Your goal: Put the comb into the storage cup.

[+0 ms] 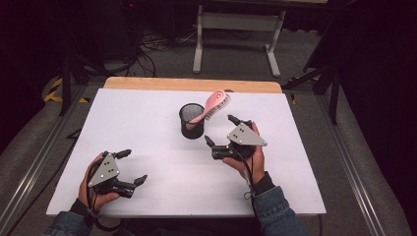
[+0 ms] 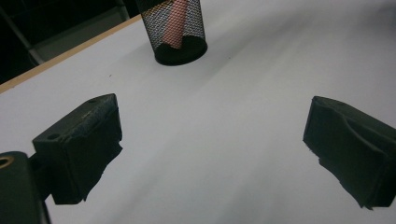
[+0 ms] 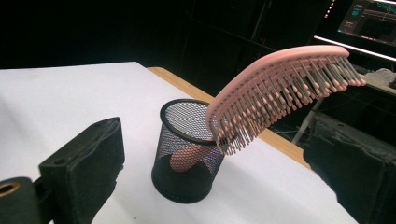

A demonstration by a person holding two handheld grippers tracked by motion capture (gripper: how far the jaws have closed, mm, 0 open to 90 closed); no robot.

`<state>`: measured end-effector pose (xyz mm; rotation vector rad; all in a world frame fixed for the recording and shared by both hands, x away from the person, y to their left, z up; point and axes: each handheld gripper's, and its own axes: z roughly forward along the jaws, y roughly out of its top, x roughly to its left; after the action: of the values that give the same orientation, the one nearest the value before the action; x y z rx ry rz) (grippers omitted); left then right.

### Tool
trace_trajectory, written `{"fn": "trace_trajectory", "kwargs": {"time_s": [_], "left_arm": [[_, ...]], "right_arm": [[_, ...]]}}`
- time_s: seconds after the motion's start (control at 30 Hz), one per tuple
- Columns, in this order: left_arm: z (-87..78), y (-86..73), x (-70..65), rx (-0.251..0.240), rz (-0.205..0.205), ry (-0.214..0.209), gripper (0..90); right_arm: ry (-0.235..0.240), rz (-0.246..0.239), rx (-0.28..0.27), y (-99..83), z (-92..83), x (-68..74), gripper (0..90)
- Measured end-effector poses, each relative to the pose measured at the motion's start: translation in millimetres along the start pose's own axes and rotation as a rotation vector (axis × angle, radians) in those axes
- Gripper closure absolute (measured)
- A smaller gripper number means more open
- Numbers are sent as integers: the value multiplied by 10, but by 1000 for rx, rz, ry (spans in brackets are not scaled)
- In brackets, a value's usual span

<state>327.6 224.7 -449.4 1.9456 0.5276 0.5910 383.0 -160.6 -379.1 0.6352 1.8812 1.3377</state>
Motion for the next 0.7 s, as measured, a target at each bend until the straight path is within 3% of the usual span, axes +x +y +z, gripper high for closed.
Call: {"fn": "trace_trajectory", "kwargs": {"time_s": [0.7], "left_arm": [[-5, -1, 1, 3, 3, 4, 53]], "right_arm": [[16, -28, -7, 11, -202, 33, 46]]}}
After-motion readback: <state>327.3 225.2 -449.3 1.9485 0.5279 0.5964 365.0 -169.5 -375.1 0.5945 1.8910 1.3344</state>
